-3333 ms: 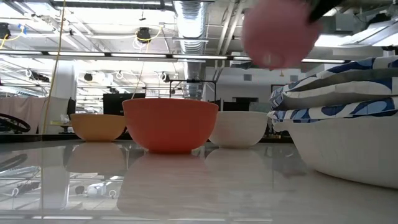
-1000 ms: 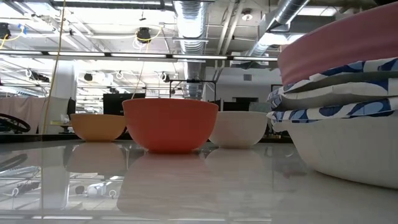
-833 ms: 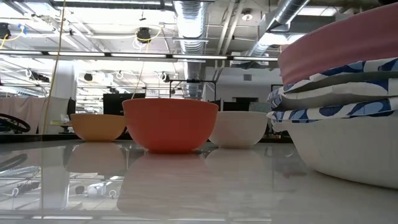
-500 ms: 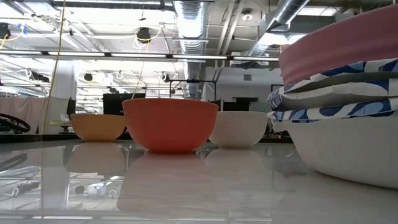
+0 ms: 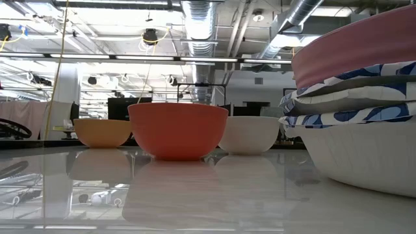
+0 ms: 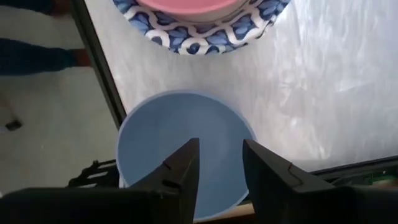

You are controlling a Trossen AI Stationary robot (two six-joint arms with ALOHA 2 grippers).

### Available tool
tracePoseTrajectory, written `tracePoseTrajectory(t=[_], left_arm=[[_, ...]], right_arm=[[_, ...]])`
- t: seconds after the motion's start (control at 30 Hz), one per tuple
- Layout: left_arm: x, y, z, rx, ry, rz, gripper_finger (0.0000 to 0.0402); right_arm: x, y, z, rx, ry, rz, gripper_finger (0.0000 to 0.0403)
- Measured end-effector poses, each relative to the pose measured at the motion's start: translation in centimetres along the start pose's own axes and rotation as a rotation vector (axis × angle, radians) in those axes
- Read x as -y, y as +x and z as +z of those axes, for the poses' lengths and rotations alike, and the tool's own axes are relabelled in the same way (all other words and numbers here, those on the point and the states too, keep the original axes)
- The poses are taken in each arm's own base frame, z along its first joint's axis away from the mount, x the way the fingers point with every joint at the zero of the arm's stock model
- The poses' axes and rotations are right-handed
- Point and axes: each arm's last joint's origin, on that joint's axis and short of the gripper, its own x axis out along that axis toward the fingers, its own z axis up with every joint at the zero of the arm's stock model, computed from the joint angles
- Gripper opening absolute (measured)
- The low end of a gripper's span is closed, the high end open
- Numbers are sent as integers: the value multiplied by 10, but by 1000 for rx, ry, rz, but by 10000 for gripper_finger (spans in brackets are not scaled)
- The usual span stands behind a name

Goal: Nest bowls inside each other
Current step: Stack the blue bowl on top of the pink bowl

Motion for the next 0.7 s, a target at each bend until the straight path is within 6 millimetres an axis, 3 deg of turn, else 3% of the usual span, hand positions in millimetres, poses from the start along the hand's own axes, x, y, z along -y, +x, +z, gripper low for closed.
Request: tracePoseTrajectory(t=[0.2,0.47,0.7], left_arm=[[5,2,-1,-51,-47,-116,210],[13,15,-1,-67,-86,-109,210],[21,29,-2,-83,-104,-97,210]], right_arm=[[15,7,-11,0,67,-17,138],[36,1,-20,104,41,-1,138],[46,8,-26,113,27,-22,137]])
